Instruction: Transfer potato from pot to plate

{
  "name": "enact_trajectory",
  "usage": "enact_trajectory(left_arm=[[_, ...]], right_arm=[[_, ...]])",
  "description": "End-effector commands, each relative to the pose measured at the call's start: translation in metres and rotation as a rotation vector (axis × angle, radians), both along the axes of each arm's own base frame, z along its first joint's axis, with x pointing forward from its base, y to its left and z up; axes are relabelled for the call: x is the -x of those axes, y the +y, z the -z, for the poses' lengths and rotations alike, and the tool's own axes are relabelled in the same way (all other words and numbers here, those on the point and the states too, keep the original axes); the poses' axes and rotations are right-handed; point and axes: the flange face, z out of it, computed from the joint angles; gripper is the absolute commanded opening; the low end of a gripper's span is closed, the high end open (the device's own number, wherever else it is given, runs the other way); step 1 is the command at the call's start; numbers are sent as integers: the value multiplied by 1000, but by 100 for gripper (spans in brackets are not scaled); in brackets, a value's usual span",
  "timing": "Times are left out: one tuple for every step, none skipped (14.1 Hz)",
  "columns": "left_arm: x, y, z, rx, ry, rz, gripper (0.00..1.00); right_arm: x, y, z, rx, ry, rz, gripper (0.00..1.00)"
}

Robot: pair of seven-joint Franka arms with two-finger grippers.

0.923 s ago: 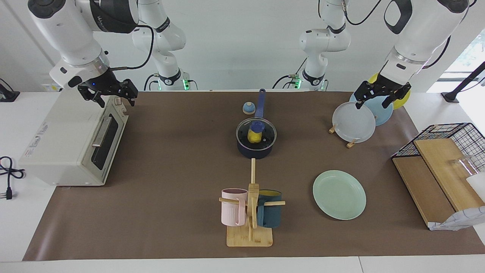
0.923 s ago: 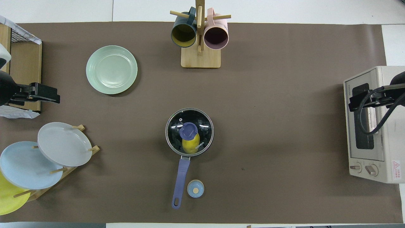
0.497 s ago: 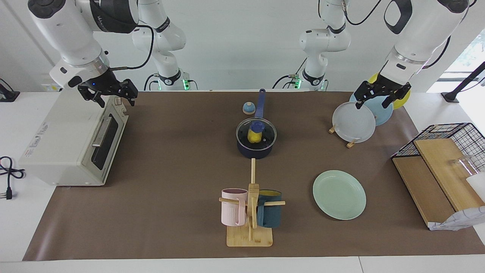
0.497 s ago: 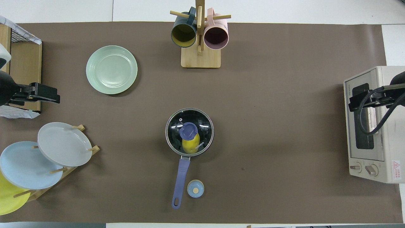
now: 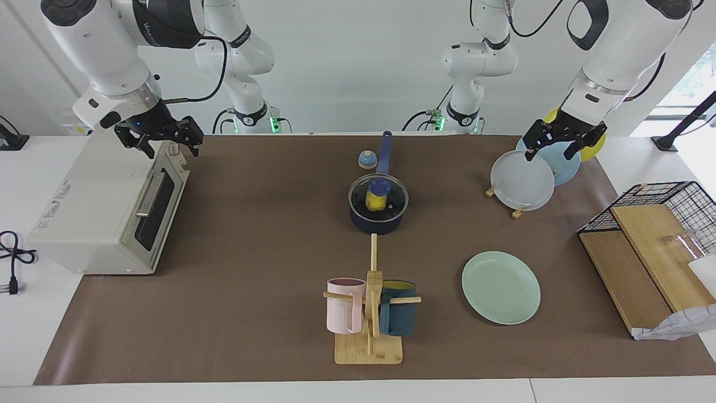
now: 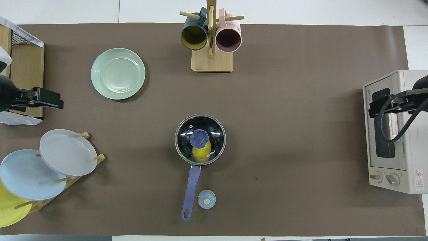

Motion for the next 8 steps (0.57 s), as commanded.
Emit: enact_trajectory(left_arm=[[8, 3, -2, -12, -1, 4, 100], [8, 3, -2, -12, -3, 4, 100], [8, 3, -2, -12, -3, 4, 100], [8, 3, -2, -12, -1, 4, 100], [8, 4, -2, -12, -1, 3, 100], [8, 3, -2, -12, -1, 4, 100], [8, 4, -2, -12, -1, 3, 100], [8, 3, -2, -12, -1, 4, 100]], right_arm=[[-4, 14, -4, -28, -48, -32, 100], [-13, 31, -3, -53, -84, -55, 100], [-21, 40, 5, -58, -84, -66, 100], [-32, 61, 10, -61, -79, -97, 100], [-41, 94, 7, -64, -86, -124, 100], [-47, 123, 12, -61, -69, -120, 100], [-53, 158, 22, -58, -55, -114, 100], [-55, 192, 22, -71, -61, -97, 100]])
